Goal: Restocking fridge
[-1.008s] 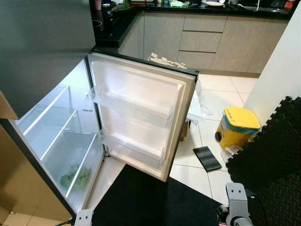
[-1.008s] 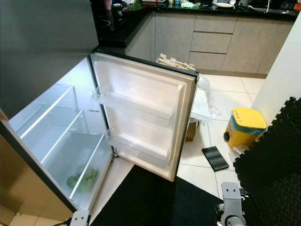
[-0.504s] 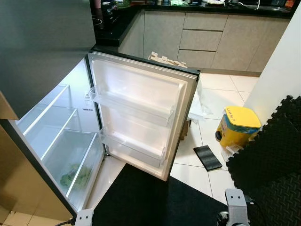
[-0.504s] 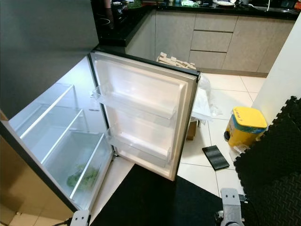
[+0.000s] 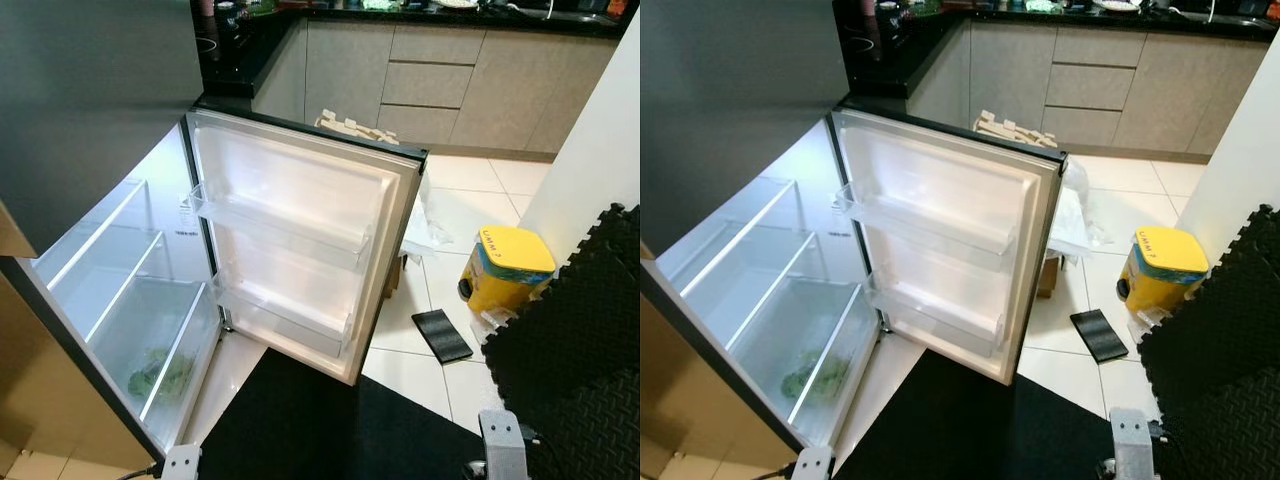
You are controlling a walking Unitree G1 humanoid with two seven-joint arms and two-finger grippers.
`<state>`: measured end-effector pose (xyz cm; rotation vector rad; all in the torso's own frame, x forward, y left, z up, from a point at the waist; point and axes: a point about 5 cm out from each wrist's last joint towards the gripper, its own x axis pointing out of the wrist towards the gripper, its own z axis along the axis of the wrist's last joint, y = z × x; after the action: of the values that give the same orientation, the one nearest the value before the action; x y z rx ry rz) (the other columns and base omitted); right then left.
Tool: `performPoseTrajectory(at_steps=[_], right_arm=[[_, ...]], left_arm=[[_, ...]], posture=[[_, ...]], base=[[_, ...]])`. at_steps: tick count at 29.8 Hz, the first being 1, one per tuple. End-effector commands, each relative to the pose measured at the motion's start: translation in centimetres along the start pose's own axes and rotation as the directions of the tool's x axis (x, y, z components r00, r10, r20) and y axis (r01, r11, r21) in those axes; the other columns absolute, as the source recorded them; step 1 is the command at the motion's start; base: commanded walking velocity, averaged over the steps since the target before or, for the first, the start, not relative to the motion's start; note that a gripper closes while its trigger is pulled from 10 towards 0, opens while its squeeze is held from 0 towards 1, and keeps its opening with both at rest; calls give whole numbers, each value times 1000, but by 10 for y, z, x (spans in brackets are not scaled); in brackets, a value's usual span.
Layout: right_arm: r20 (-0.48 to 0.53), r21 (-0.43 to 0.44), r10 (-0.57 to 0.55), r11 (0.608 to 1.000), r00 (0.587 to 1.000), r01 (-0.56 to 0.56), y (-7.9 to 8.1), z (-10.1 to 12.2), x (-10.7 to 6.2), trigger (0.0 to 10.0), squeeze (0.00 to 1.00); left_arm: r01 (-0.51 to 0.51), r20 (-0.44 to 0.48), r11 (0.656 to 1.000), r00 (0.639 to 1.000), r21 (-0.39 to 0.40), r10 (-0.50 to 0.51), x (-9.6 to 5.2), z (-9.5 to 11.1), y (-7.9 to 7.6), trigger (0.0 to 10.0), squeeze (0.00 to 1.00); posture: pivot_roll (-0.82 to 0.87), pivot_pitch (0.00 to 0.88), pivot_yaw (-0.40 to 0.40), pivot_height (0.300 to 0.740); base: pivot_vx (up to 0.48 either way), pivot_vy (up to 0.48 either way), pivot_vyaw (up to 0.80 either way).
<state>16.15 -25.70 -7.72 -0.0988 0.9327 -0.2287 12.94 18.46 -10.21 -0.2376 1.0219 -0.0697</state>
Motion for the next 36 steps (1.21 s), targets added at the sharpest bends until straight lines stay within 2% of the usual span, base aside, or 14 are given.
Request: performPoseTrajectory(at_steps=[1, 20, 25, 29, 36], right_arm=[[-11, -4, 4, 1000, 1000, -4, 2, -1, 0, 10000, 0], [-19, -5, 5, 1000, 1000, -5, 3, -4, -1, 10000, 0], [-21, -9, 4, 1000, 1000, -4, 2, -5, -1, 10000, 0], [-20, -9, 2, 1000, 1000, -2, 0, -4, -1, 10000, 0], [0, 15, -24, 1000, 1000, 24, -6, 0, 0, 10000, 0]], left_arm=[[4, -18, 1000, 1000, 10, -4, -1, -4, 0, 10000, 0], [3, -23, 1000, 1000, 19, -2, -2, -5, 2, 10000, 0], [-5, -7, 1000, 1000, -8, 5, -2, -4, 3, 10000, 0], [8, -15, 1000, 1000, 5, -8, -2, -4, 2, 10000, 0], [11, -16, 1000, 1000, 3, -11, -2, -4, 2, 10000, 0]], posture=[[-48, 0, -14, 740], [-44, 0, -11, 740], [-44, 0, -15, 740], [-45, 0, -14, 740], [-49, 0, -10, 740]], base=[[292, 0, 0], [291, 0, 0], [0, 0, 0], [0, 0, 0], [0, -459, 0]])
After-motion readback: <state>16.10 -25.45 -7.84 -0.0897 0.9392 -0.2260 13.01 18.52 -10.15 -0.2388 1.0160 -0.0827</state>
